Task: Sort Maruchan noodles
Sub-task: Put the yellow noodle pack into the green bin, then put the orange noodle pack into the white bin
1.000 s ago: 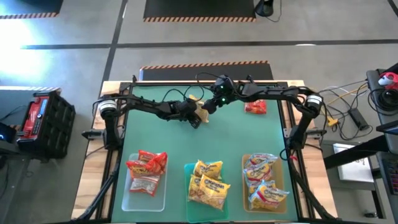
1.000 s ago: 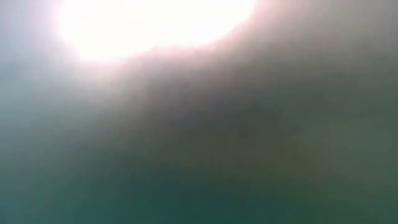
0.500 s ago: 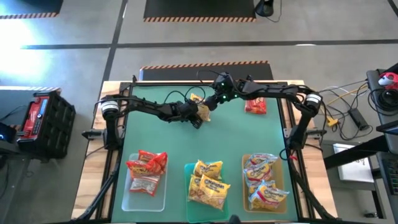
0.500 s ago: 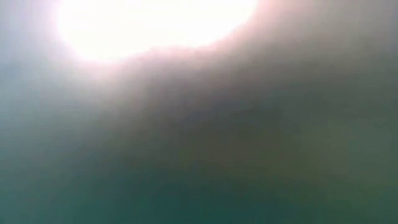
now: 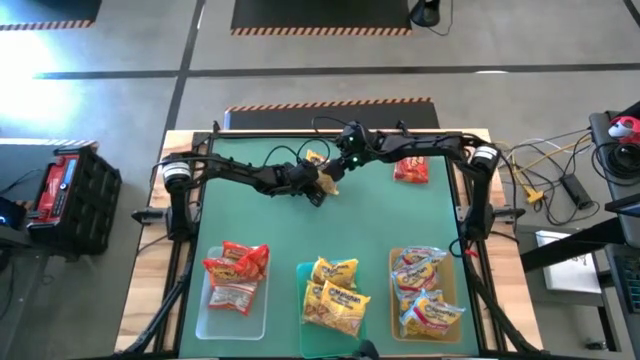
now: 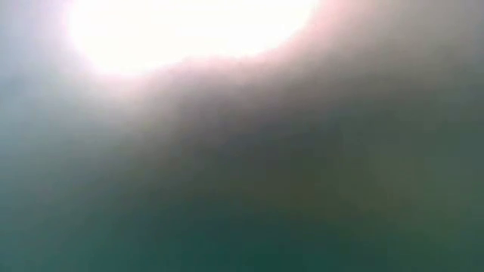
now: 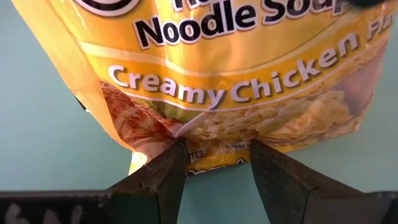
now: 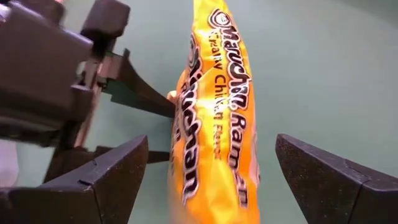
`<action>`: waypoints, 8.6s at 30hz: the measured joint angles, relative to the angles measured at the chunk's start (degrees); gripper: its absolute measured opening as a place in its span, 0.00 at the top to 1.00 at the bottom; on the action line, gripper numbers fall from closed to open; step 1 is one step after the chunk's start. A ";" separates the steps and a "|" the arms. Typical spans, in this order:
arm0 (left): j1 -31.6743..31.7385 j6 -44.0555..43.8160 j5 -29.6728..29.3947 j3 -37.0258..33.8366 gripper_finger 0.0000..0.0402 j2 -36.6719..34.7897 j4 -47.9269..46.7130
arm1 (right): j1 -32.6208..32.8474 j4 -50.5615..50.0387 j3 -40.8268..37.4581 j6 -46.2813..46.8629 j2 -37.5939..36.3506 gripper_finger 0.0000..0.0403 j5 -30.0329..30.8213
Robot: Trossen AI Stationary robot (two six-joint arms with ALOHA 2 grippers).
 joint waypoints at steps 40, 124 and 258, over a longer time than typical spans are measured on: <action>-0.48 -12.25 0.64 -0.44 0.60 -4.94 -0.71 | -0.12 -1.75 3.10 -2.05 4.92 0.67 -6.40; -19.12 -16.86 -3.71 -0.85 0.60 -25.57 -46.79 | 58.26 1.60 1.48 31.61 -7.85 0.49 4.49; -6.88 -25.27 16.00 5.57 0.60 -2.69 10.33 | -2.82 -13.36 -28.09 -2.42 -26.42 0.47 -15.97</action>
